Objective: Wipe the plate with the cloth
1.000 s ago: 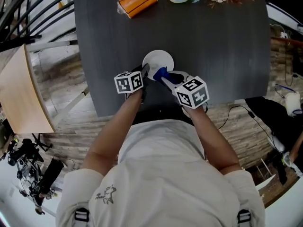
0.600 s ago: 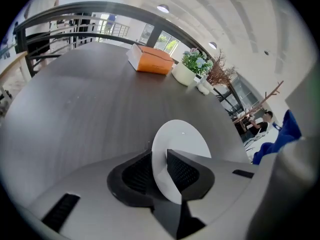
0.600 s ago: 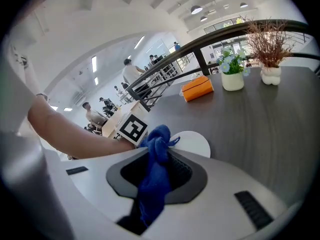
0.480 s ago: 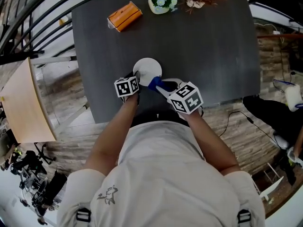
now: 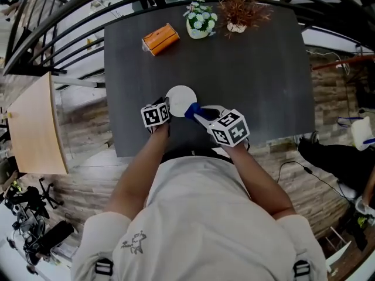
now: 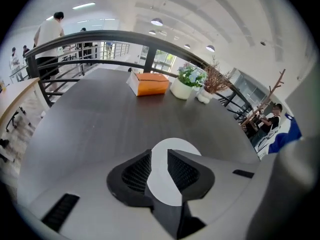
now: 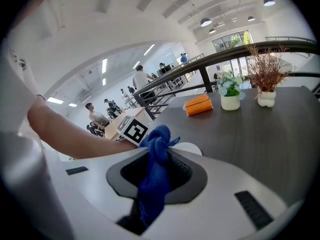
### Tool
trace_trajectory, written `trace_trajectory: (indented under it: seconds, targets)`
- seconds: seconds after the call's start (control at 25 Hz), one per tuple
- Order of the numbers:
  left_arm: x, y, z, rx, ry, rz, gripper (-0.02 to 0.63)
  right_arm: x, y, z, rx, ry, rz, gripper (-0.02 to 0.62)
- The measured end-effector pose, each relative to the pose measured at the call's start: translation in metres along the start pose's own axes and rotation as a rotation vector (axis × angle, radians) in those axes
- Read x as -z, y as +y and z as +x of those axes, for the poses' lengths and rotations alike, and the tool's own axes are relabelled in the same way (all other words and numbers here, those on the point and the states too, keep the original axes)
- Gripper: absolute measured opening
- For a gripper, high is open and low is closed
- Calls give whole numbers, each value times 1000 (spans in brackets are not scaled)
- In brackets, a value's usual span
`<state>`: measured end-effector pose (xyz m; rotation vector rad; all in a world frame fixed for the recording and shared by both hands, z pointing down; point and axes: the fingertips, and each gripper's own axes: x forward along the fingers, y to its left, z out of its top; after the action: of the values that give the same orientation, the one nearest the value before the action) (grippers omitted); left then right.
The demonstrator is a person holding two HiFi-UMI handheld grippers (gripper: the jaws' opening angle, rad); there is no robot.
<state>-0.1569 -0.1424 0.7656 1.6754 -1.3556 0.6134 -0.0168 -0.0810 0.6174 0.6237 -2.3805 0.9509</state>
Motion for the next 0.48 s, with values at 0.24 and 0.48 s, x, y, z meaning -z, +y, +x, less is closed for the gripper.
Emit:
trace_trajectory:
  seconds: [0.24, 0.48]
  targets:
    - [-27, -26, -46, 21, -114, 13, 87, -22, 15, -13, -20, -48, -75, 71]
    - [-43, -52, -98, 46, -233, 101, 25, -30, 27, -15, -46, -71, -125, 71]
